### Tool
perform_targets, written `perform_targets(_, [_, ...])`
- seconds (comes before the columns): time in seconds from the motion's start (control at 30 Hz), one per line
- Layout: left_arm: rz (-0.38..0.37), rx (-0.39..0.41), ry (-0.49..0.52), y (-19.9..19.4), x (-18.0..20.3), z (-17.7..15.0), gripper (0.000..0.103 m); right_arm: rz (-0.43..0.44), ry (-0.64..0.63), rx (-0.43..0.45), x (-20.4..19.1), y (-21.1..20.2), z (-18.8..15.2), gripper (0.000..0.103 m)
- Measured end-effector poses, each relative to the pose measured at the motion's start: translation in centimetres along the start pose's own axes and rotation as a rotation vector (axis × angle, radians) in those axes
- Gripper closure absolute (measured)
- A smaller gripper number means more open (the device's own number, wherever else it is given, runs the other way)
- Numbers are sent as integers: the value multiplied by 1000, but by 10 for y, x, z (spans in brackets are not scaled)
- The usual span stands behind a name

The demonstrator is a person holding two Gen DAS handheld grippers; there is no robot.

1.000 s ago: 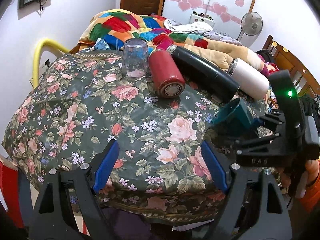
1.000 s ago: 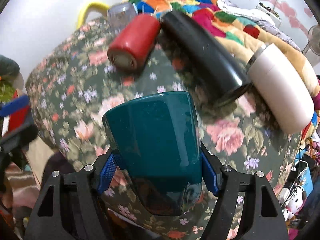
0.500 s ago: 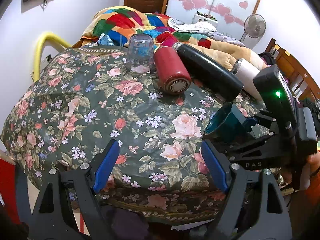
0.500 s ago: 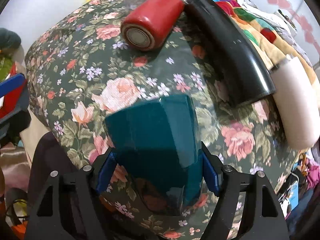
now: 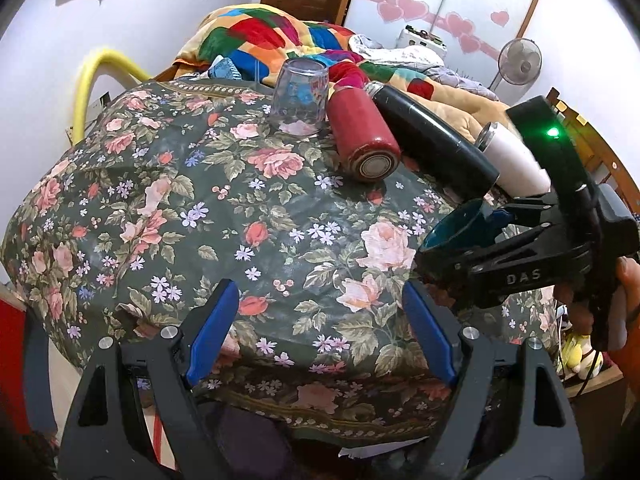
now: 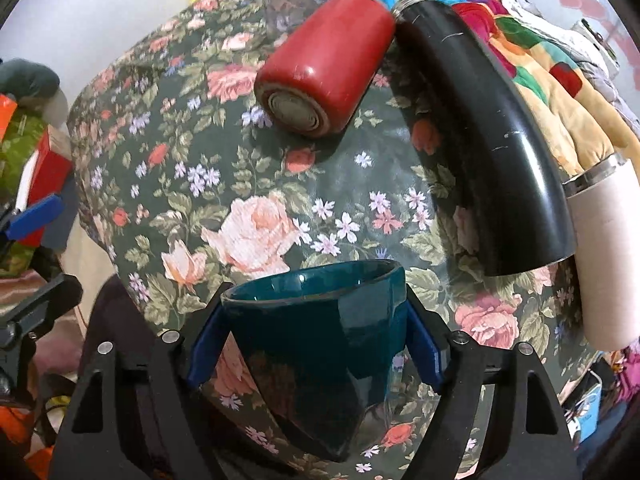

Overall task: Flip cup upright
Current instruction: 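Rotate the green mug with the right tool until its rim faces up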

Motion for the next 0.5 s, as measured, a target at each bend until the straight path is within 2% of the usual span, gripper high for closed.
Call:
perform_targets(0.23, [-9, 19, 19, -5, 7, 9, 20, -70, 15, 135, 3, -36, -3, 29])
perform_targets(0.5, [-13, 12, 34, -1, 16, 11, 20, -94, 27, 157, 2, -30, 2, 29])
Point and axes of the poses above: each gripper's, at about its wrist camera, not at the fingertips, and y roughly the way its jaws point, x to its right, z to its top, the point moved 5 cm from there along y, roughly the way its jaws point, and after that the axes turned 7 degrees about -z, right-handed, at the moved point
